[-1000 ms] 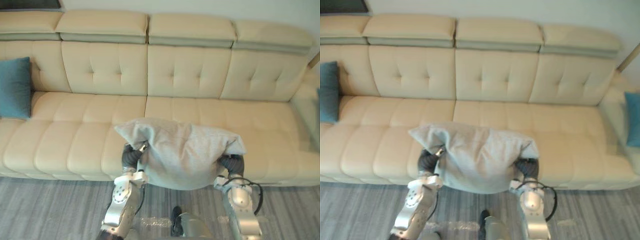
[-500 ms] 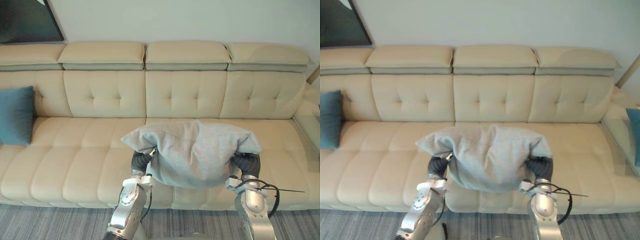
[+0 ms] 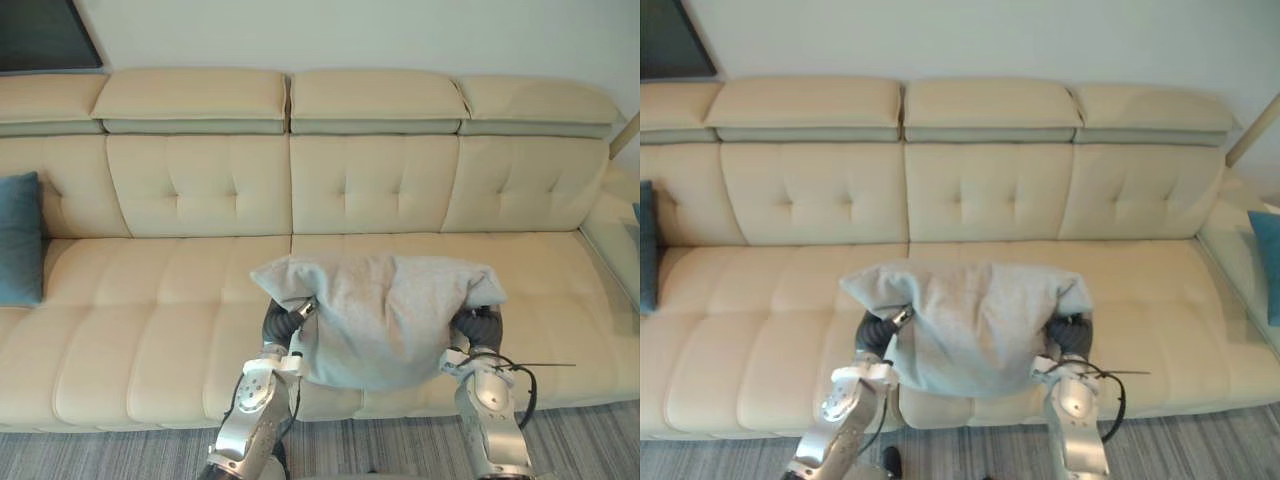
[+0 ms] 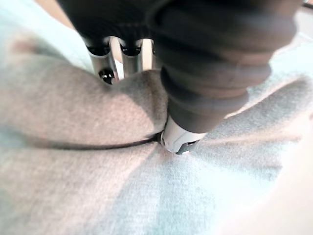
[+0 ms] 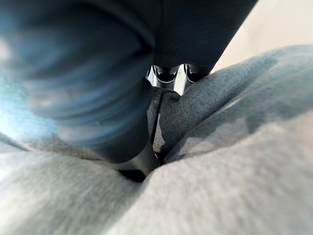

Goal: Pick up cushions and gather them together orderly.

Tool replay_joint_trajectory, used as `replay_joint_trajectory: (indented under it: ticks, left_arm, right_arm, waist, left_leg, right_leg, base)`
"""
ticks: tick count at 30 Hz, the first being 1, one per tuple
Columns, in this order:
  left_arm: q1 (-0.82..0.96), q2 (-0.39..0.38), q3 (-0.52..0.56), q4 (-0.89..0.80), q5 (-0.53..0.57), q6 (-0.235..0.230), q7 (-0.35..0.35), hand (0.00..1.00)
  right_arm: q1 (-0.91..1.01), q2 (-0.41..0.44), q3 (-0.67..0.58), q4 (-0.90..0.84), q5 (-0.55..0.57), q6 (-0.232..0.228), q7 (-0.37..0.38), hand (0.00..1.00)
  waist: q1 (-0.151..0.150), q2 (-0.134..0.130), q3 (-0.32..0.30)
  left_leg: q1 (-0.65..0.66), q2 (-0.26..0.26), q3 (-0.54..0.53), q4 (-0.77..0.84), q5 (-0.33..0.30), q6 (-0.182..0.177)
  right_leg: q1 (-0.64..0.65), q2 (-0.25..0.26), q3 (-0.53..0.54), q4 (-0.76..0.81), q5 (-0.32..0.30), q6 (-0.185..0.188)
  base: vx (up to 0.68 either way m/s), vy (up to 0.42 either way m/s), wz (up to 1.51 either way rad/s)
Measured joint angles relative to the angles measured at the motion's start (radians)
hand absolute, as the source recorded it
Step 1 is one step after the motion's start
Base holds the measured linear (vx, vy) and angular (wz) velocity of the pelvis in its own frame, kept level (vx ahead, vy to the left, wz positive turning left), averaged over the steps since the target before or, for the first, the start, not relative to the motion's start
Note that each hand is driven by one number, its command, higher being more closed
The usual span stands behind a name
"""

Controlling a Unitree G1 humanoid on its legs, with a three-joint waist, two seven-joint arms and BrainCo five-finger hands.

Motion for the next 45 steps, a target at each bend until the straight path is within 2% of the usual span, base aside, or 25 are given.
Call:
replay_joint_trajectory:
  ticks: [5,10,13,16,18,19,24,27,33,34,42,45]
  left_arm:
    - [-0.057,0.011,0.014,0.0,0.021,0.0,0.01,1.0]
    - [-0.201,0.011,0.078,0.0,0.038,-0.002,0.075,1.0]
    - [-0.4,0.01,0.139,0.001,0.038,-0.011,0.154,1.0]
    - [-0.583,0.048,0.152,0.03,0.039,-0.049,0.21,1.0]
    - [-0.7,0.067,0.162,0.085,0.039,-0.069,0.242,1.0]
    - [-0.836,0.091,0.177,0.168,0.039,-0.083,0.256,1.0]
    - [-1.192,0.169,0.232,0.396,0.038,-0.091,0.284,1.0]
    - [-1.339,0.197,0.248,0.518,0.036,-0.091,0.289,1.0]
    - [-1.444,0.196,0.277,0.605,0.026,-0.091,0.286,1.0]
    - [-1.45,0.196,0.277,0.609,0.026,-0.091,0.286,0.0]
    - [-1.535,0.16,0.358,0.637,0.02,-0.108,0.288,0.0]
    - [-1.536,0.16,0.398,0.637,0.02,-0.113,0.287,0.0]
  right_arm:
    - [-0.112,-0.009,0.001,0.061,-0.007,0.001,-0.009,1.0]
    - [-0.301,-0.022,0.051,0.099,-0.009,0.001,-0.068,1.0]
    - [-0.491,-0.039,0.071,0.103,-0.01,0.001,-0.133,1.0]
    - [-0.642,-0.058,0.064,0.118,-0.01,0.001,-0.18,1.0]
    - [-0.742,-0.078,0.057,0.171,-0.009,0.001,-0.203,1.0]
    - [-0.871,-0.097,0.03,0.249,-0.009,0.002,-0.211,1.0]
    - [-1.22,-0.14,-0.01,0.441,-0.007,0.001,-0.262,1.0]
    - [-1.375,-0.172,-0.01,0.557,-0.007,0.001,-0.28,1.0]
    - [-1.448,-0.187,-0.011,0.579,0.001,0.002,-0.299,1.0]
    - [-1.454,-0.188,-0.011,0.582,0.001,0.002,-0.299,0.0]
    - [-1.497,-0.206,-0.048,0.564,0.046,-0.025,-0.309,0.0]
    - [-1.493,-0.239,-0.069,0.558,0.076,-0.033,-0.319,0.0]
  waist:
    - [-0.006,0.001,0.001]
    - [-0.004,0.018,0.025]
    - [0.013,0.034,0.064]
    - [0.028,0.047,0.075]
    - [0.035,0.05,0.079]
    - [0.035,0.057,0.104]
    - [0.031,0.07,0.211]
    - [0.029,0.073,0.254]
    - [0.032,0.073,0.284]
    - [0.032,0.073,0.284]
    - [0.037,0.072,0.302]
    - [0.037,0.072,0.303]
  left_leg:
    - [0.001,-0.002,-0.026,-0.094,0.067,0.0]
    - [-0.05,0.013,-0.03,-0.158,0.129,0.003]
    - [-0.14,0.024,-0.032,-0.158,0.162,0.003]
    - [-0.223,0.036,-0.036,-0.159,0.179,0.002]
    - [-0.265,0.038,-0.037,-0.161,0.192,0.003]
    - [-0.29,0.036,-0.042,-0.176,0.218,0.004]
    - [-0.389,0.032,-0.056,-0.191,0.266,0.003]
    - [-0.453,0.032,-0.079,-0.191,0.283,-0.006]
    - [-0.551,0.034,-0.08,-0.19,0.291,-0.016]
    - [-0.559,0.035,-0.08,-0.191,0.291,-0.016]
    - [-0.621,0.046,-0.077,-0.181,0.291,-0.016]
    - [-0.647,0.05,-0.077,-0.171,0.291,-0.016]
  right_leg:
    - [-0.024,0.012,-0.005,-0.026,0.023,-0.007]
    - [-0.108,0.033,-0.005,-0.018,0.051,-0.014]
    - [-0.222,0.042,-0.004,0.032,0.058,-0.015]
    - [-0.317,0.049,-0.002,0.061,0.067,-0.01]
    - [-0.366,0.05,-0.001,0.073,0.072,-0.008]
    - [-0.406,0.05,-0.001,0.09,0.074,-0.006]
    - [-0.53,0.047,0.001,0.124,0.088,-0.003]
    - [-0.591,0.043,0.003,0.121,0.1,0.0]
    - [-0.683,0.038,-0.008,0.119,0.1,0.0]
    - [-0.69,0.039,-0.009,0.119,0.1,0.0]
    - [-0.75,0.044,-0.028,0.136,0.096,0.003]
    - [-0.771,0.046,-0.036,0.141,0.096,0.003]
  base:
    - [-0.01,-0.021,0.04]
    - [-0.1,-0.011,-0.02]
    - [-0.15,0.003,-0.02]
    - [-0.1,0.004,-0.01]
    - [-0.07,0.008,-0.02]
    - [-0.05,0.013,0.02]
    - [-0.06,0.015,-0.03]
    - [0.01,0.003,-0.03]
    - [0.07,0.01,0.02]
    - [0.09,-0.004,0.03]
    - [0.06,-0.009,0.03]
    - [0.03,-0.009,0.02]
